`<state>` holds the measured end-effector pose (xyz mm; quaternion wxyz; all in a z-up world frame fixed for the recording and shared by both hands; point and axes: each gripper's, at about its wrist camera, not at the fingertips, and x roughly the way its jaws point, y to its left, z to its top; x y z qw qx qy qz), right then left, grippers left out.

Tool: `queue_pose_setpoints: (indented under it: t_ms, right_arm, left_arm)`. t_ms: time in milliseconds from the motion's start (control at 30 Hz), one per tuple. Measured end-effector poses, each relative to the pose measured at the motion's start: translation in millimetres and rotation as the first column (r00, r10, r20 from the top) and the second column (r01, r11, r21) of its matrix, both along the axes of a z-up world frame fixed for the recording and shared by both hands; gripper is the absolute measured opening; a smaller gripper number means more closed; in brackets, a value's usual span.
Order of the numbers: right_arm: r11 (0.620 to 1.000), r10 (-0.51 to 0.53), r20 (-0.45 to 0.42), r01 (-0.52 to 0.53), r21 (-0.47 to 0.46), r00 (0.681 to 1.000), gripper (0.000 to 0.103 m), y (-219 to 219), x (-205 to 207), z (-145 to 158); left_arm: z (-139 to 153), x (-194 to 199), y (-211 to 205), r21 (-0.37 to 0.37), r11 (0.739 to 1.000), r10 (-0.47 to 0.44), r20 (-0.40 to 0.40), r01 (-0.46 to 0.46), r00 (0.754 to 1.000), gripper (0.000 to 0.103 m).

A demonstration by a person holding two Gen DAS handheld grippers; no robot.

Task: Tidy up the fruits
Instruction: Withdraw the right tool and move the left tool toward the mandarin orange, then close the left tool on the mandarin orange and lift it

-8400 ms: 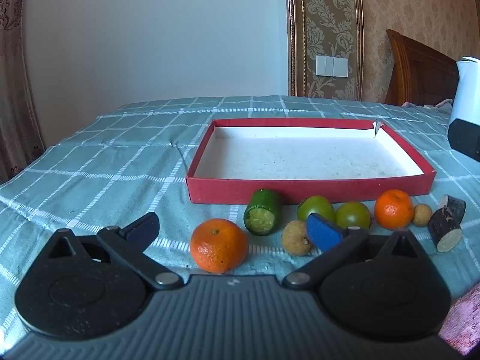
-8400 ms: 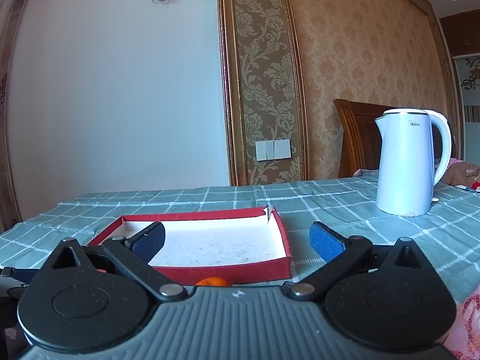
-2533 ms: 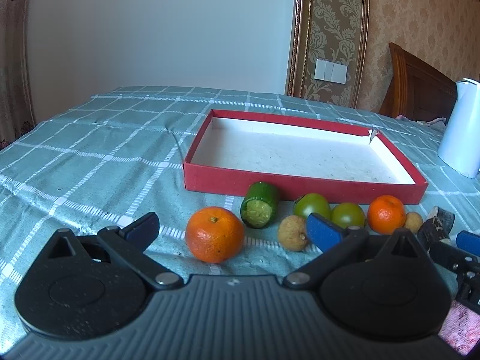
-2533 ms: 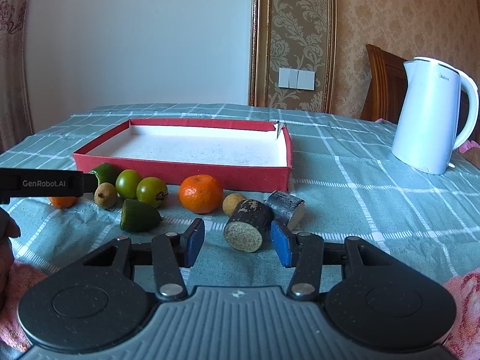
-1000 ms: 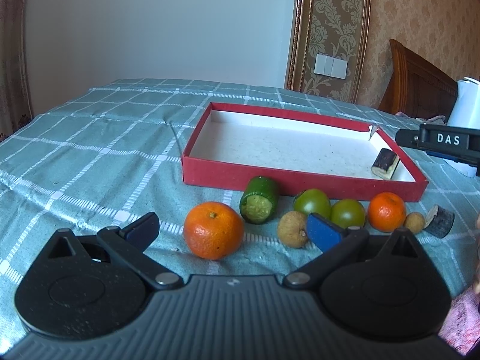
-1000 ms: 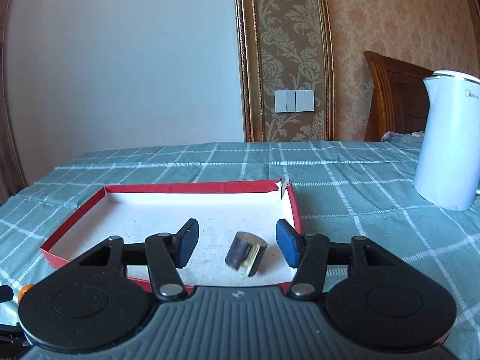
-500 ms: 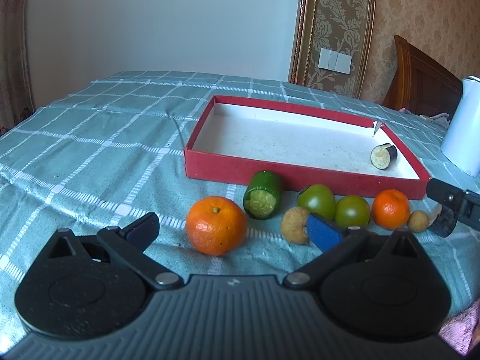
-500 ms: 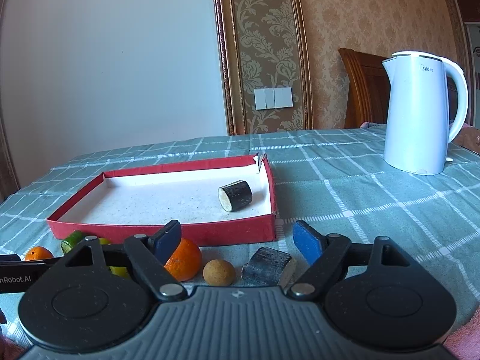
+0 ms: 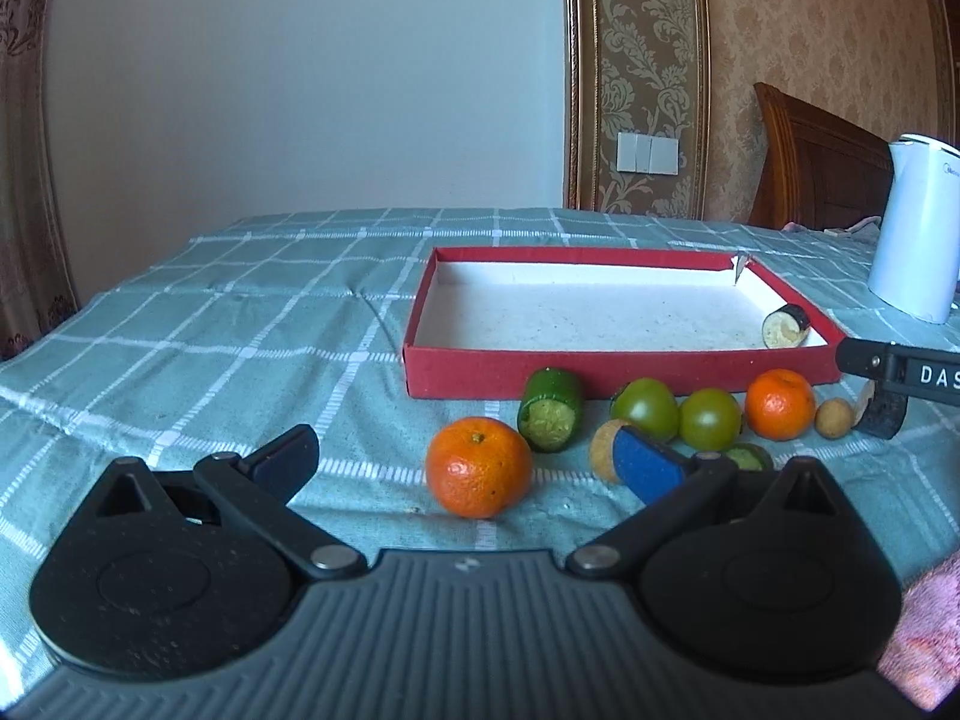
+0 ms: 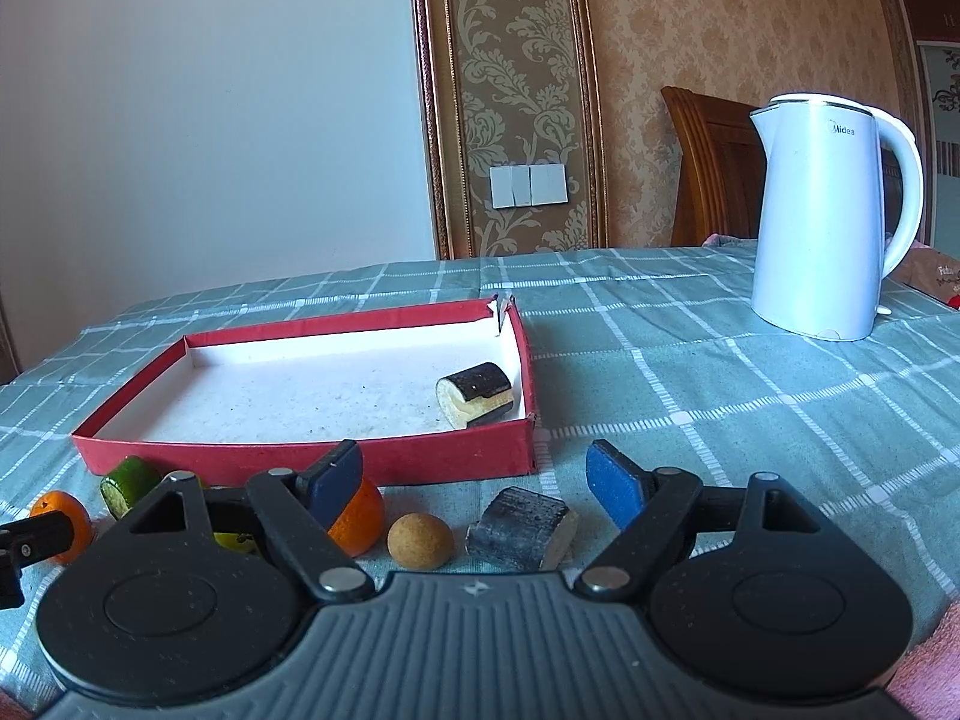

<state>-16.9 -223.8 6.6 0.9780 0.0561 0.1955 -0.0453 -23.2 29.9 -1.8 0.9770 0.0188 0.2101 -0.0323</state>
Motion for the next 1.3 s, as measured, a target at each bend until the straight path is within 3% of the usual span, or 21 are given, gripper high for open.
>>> queue_pose_setpoints:
  t_ms: [167,400,667,800,1000,1300]
  right_arm:
    - [1.000,0.000,-0.001,0.000,0.004,1.000,0.082,-0.7,0.1,-0.6]
    - [1.000,-0.001,-0.001,0.001,0.003,1.000,0.082,-1.2,0.2,-0.9]
    - [1.000,-0.001,-0.001,0.001,0.003,1.000,0.082,-1.4,0.4,-0.7]
    - [1.000,-0.003,-0.002,0.003,0.002,1.000,0.082,-1.3,0.6,-0.9]
    - [1.000,-0.002,-0.003,0.002,0.002,1.000,0.082,-1.2,0.8,-1.0]
    - [1.000,-0.002,-0.008,0.002,-0.001,1.000,0.082,-1.4,1.4,-1.8]
  left_arm:
    - [1.9,-7.3,6.4,-0.005,1.000,-0.018,0.051,0.018,0.999,0.103]
    - [1.3,4.0,4.2,0.006,1.000,-0.001,0.001,0.001,1.000,0.099]
    - [-1.6,33.8,1.4,-0.039,0.999,-0.012,-0.153,0.006,0.988,0.080]
    - [-8.4,45.1,0.9,-0.042,0.999,-0.017,-0.214,0.009,0.977,0.053]
    - [-10.5,45.2,-3.8,-0.030,0.999,-0.024,-0.207,0.018,0.978,0.041]
    - [-8.7,42.8,-4.9,-0.029,1.000,-0.009,-0.213,0.003,0.977,0.040]
